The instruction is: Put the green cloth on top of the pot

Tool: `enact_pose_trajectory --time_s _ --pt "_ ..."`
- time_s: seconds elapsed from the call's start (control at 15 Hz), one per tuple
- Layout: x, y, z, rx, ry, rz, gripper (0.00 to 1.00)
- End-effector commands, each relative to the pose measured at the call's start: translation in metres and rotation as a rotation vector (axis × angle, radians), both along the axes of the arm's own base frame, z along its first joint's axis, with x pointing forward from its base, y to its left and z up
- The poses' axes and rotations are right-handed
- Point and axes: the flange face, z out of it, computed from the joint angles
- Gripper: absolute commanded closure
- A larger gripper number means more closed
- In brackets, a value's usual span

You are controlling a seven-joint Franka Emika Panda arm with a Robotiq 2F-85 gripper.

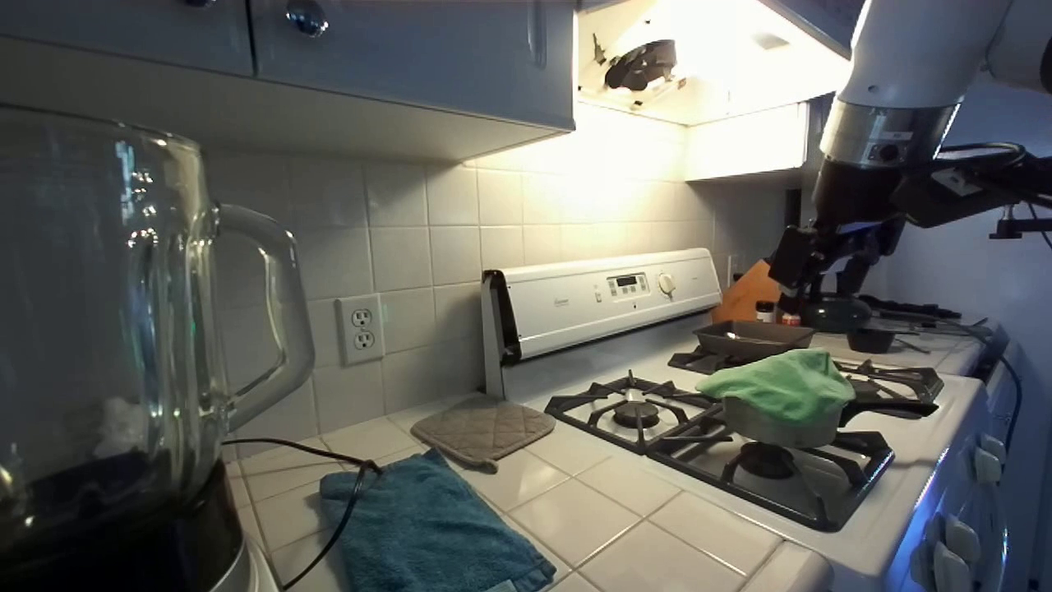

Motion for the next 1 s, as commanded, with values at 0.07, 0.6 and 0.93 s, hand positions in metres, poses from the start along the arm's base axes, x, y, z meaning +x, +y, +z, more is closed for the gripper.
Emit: enact_pose_trajectory --time_s 0.07,0.6,0.93 --pt "-0.024 0.015 0.016 -0.035 -0.011 -0.007 0.0" --pt "-0.04 0.044 0.02 -0.082 -0.023 0.017 0.0" --pt "-0.043 0.05 0.025 -0.09 -0.027 0.012 0.0"
